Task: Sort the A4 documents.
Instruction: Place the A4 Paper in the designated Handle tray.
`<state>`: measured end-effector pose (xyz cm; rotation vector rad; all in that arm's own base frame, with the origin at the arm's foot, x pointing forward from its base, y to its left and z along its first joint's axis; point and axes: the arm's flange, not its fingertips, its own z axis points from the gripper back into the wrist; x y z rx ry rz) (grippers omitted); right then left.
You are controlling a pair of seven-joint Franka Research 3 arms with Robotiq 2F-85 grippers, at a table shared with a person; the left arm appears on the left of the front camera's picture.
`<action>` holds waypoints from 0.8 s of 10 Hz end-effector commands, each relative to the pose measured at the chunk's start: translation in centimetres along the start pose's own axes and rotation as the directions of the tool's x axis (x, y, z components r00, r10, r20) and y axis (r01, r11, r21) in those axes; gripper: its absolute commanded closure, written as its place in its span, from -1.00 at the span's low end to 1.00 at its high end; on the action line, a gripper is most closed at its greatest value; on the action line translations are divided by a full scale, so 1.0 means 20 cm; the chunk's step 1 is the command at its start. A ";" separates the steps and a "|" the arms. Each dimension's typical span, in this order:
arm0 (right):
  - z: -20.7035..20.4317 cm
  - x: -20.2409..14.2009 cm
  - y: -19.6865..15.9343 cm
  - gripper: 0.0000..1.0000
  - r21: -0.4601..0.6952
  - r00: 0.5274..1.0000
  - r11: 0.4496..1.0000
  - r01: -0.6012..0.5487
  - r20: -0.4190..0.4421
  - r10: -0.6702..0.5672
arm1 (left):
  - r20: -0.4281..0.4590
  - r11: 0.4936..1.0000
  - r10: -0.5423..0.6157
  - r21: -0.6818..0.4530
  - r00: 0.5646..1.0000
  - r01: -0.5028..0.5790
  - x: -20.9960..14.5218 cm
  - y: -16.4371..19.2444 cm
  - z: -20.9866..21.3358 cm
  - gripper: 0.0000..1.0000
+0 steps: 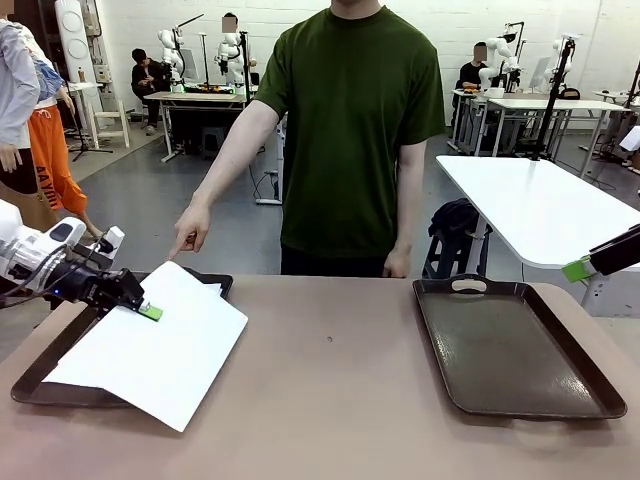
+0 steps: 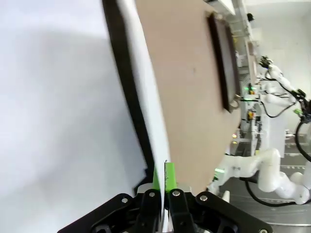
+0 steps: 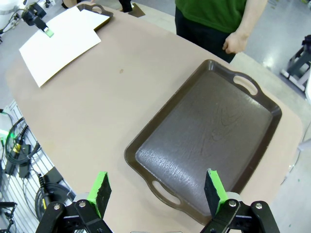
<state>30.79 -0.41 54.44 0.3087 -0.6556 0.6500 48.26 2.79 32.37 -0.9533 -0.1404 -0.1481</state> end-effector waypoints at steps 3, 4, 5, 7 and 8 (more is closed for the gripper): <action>-0.01 0.00 0.00 -1.00 0.019 1.000 1.000 0.002 0.008 -0.002 | -0.007 0.976 -0.089 0.199 0.996 0.089 0.08 0.12 0.08 0.98; -0.01 0.00 0.00 -1.00 0.019 1.000 1.000 0.002 0.008 -0.002 | -0.012 0.970 -0.106 0.220 0.994 0.106 0.12 0.15 0.10 0.98; -0.01 0.00 0.00 -1.00 0.019 1.000 1.000 0.002 0.008 -0.002 | -0.022 0.964 -0.115 0.238 0.993 0.117 0.15 0.18 0.11 0.98; -0.01 0.00 0.00 -1.00 0.019 1.000 1.000 0.002 0.008 -0.002 | 0.000 0.953 -0.125 0.278 0.992 0.120 0.19 0.24 0.10 0.98; -0.01 0.00 0.00 -1.00 0.019 1.000 1.000 0.002 0.008 -0.002 | 0.006 0.949 -0.127 0.291 0.992 0.120 0.20 0.25 0.10 0.98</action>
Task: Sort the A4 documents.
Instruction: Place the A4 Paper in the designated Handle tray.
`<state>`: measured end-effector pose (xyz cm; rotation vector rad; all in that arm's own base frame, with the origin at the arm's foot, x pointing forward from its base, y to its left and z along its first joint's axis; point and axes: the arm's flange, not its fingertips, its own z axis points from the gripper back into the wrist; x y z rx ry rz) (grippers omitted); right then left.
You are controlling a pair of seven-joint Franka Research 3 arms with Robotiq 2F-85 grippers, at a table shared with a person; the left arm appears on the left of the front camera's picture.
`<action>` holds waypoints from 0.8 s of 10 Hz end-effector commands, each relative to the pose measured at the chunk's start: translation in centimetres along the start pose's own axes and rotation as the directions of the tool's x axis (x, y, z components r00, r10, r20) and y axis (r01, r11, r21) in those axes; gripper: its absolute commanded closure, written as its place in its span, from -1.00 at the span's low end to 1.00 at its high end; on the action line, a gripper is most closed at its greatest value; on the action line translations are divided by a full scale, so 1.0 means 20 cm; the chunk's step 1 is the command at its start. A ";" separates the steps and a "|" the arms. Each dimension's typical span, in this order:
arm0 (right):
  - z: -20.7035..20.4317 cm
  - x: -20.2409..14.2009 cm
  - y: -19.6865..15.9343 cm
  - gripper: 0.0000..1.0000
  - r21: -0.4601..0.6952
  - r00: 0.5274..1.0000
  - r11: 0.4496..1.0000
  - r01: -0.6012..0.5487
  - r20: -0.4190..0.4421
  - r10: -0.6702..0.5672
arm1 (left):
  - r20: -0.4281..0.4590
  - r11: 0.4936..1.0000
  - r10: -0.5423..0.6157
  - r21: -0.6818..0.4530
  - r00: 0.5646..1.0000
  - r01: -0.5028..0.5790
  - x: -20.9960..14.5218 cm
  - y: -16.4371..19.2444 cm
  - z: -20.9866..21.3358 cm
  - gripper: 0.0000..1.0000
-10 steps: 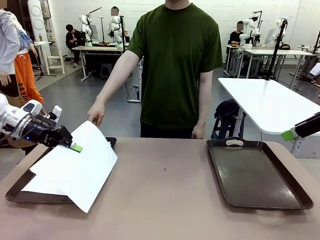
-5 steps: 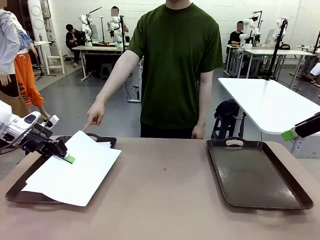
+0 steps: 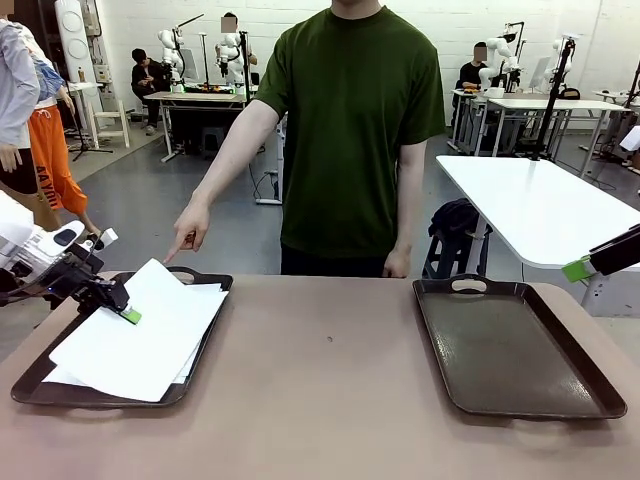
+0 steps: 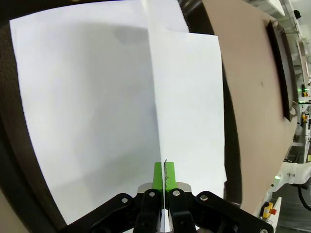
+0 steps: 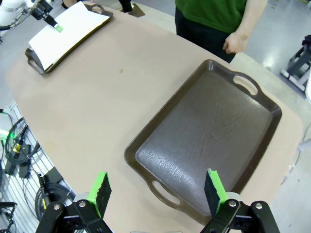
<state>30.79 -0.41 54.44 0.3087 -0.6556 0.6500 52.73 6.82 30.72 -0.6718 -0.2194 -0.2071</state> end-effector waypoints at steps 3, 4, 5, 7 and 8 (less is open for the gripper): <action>-0.01 0.00 0.00 -1.00 0.019 1.000 1.000 0.002 0.008 -0.002 | 0.023 0.999 -0.014 0.051 1.000 0.013 0.03 0.03 0.03 0.98; -0.01 0.00 0.00 -1.00 0.019 1.000 1.000 0.002 0.008 -0.002 | 0.017 0.998 -0.011 0.063 1.000 0.010 0.04 0.03 0.06 0.78; -0.01 0.00 0.00 -1.00 0.019 1.000 1.000 0.002 0.008 -0.002 | 0.012 0.998 -0.024 0.061 1.000 0.023 0.04 0.04 0.07 0.58; -0.01 0.00 0.00 -1.00 0.019 1.000 1.000 0.002 0.008 -0.002 | 0.026 0.996 -0.044 0.076 0.999 0.042 0.06 0.03 0.08 0.19; -0.01 0.00 0.00 -1.00 0.019 1.000 1.000 0.002 0.008 -0.002 | 0.025 0.996 -0.052 0.076 0.998 0.050 0.07 0.03 0.09 -0.02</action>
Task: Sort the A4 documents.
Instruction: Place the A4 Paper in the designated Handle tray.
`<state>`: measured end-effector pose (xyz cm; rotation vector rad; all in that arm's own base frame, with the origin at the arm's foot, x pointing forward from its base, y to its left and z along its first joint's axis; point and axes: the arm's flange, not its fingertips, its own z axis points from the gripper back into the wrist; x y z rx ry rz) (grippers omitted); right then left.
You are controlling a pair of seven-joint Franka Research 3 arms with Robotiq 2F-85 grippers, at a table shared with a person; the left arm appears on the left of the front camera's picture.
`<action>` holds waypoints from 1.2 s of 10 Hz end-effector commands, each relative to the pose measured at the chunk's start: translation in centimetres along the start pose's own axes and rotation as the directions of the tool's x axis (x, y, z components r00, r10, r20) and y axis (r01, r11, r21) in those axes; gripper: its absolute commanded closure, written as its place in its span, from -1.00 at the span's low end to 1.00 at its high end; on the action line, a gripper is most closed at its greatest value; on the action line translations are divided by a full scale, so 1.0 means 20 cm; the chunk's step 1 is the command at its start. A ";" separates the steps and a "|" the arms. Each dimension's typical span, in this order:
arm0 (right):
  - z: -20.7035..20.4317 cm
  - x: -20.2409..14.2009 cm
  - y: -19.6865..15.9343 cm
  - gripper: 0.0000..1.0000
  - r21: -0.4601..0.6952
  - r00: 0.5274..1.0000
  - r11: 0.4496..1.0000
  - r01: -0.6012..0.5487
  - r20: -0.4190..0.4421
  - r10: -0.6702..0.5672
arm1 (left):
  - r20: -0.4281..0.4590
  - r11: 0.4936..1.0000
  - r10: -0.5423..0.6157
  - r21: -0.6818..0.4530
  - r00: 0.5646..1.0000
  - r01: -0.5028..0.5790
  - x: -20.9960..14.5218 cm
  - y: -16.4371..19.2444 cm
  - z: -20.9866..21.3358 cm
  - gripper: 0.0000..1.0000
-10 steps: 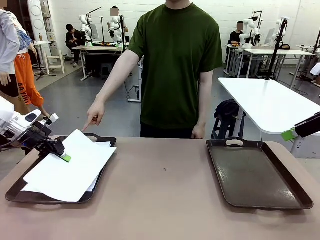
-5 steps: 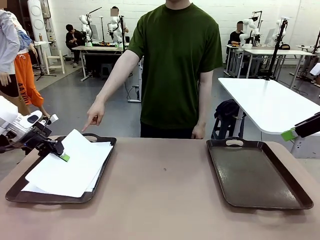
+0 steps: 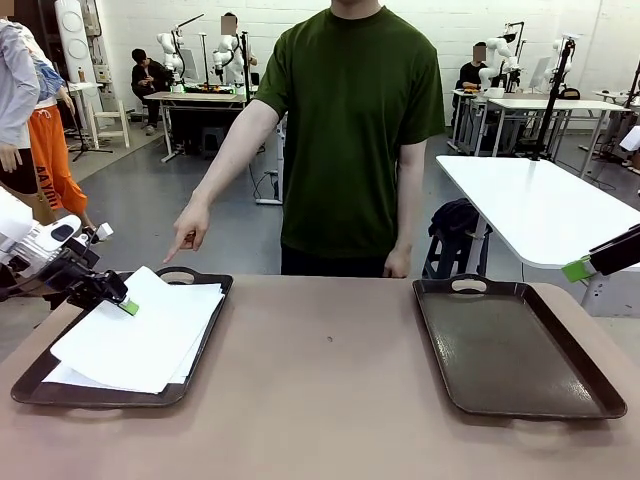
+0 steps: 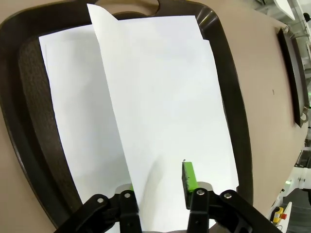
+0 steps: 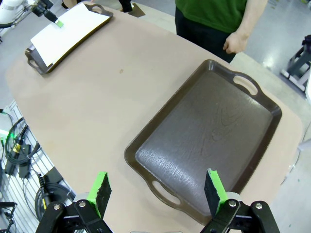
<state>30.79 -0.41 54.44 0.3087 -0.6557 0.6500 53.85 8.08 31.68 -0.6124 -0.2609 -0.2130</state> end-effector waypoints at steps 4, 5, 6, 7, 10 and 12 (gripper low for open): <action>-0.01 0.00 0.00 -1.00 0.019 1.000 1.000 0.002 0.008 -0.002 | -0.011 0.998 -0.054 0.029 0.999 0.054 0.05 0.00 0.06 -0.81; -0.01 0.00 0.00 -1.00 0.019 1.000 1.000 0.002 0.008 -0.002 | -0.031 0.996 -0.074 0.050 0.997 0.076 0.05 0.00 0.07 -0.68; -0.01 0.00 0.00 -1.00 0.019 1.000 1.000 0.002 0.008 -0.002 | -0.039 0.995 -0.080 0.050 0.996 0.082 0.05 0.01 0.07 -1.00; -0.01 0.00 0.00 -1.00 0.019 1.000 1.000 0.002 0.008 -0.002 | -0.048 0.994 -0.090 0.056 0.995 0.092 0.05 0.02 0.07 -1.00; -0.01 0.00 0.00 -1.00 0.019 1.000 1.000 0.002 0.008 -0.002 | -0.056 0.992 -0.107 0.060 0.993 0.111 0.07 0.03 0.08 -1.00; -0.01 0.00 0.00 -1.00 0.019 1.000 1.000 0.002 0.008 -0.002 | -0.057 0.991 -0.113 0.065 0.992 0.117 0.06 0.02 0.09 -1.00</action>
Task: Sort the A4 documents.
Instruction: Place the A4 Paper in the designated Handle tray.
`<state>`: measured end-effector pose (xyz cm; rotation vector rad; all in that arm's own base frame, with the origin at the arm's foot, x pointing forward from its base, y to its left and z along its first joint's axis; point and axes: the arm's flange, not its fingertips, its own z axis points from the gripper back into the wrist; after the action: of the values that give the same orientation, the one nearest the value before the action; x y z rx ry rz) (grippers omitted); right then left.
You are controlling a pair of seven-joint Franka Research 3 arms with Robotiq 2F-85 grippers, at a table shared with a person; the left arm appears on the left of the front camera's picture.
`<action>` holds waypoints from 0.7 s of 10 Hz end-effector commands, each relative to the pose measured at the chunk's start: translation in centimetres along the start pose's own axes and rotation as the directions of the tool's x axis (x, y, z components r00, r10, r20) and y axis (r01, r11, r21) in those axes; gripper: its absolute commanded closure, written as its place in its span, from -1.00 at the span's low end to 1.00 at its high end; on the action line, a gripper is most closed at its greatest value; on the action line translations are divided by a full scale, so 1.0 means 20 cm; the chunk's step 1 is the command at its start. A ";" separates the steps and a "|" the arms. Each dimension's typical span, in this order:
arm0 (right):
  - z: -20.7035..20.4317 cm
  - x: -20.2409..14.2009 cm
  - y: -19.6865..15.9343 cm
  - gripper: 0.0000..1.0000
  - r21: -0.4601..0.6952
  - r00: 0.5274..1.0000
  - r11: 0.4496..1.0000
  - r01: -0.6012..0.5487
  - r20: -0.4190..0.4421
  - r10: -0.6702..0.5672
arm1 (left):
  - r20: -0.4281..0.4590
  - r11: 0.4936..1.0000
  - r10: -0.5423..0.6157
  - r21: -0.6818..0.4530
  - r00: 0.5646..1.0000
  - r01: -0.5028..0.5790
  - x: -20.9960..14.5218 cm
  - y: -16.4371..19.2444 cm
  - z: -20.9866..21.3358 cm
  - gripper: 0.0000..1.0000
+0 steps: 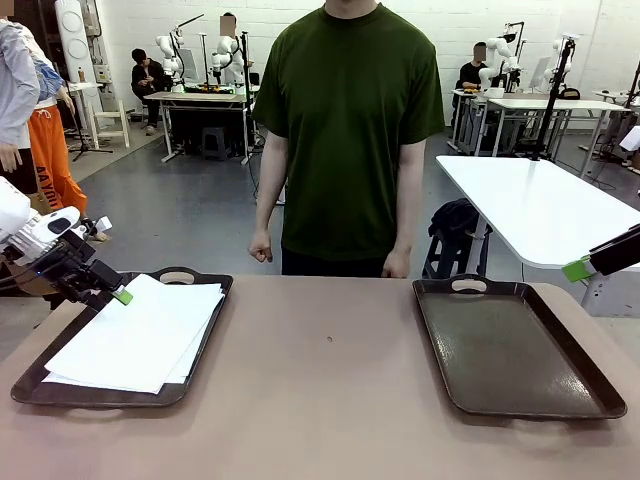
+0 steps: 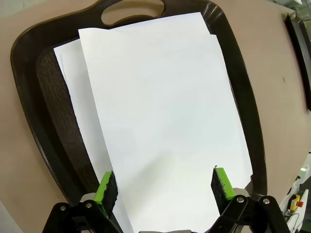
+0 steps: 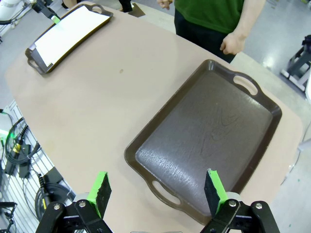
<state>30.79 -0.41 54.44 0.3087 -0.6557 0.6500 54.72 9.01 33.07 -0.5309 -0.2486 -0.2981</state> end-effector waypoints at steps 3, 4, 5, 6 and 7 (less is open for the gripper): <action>-0.01 0.00 0.00 -1.00 0.019 1.000 1.000 0.002 0.008 -0.002 | -0.023 0.997 -0.067 0.040 0.997 0.068 0.02 0.00 0.04 -1.00; -0.01 0.00 0.00 -1.00 0.019 1.000 1.000 0.002 0.008 -0.002 | -0.038 0.995 -0.087 0.055 0.995 0.089 0.03 -0.01 0.05 -1.00; -0.01 0.00 0.00 -1.00 0.019 1.000 1.000 0.002 0.008 -0.002 | -0.038 0.995 -0.080 0.056 0.996 0.082 0.05 -0.01 0.05 -1.00; -0.01 0.00 0.00 -1.00 0.019 1.000 1.000 0.002 0.008 -0.002 | -0.036 0.998 -0.036 0.051 0.999 0.038 0.05 -0.01 0.05 -1.00; -0.01 0.00 0.00 -1.00 0.019 1.000 1.000 0.002 0.008 -0.002 | -0.032 0.998 -0.055 0.037 0.998 0.056 0.03 -0.01 0.03 -1.00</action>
<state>30.79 -0.41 54.44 0.3087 -0.6557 0.6500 55.26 8.99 34.03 -0.4802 -0.2396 -0.3548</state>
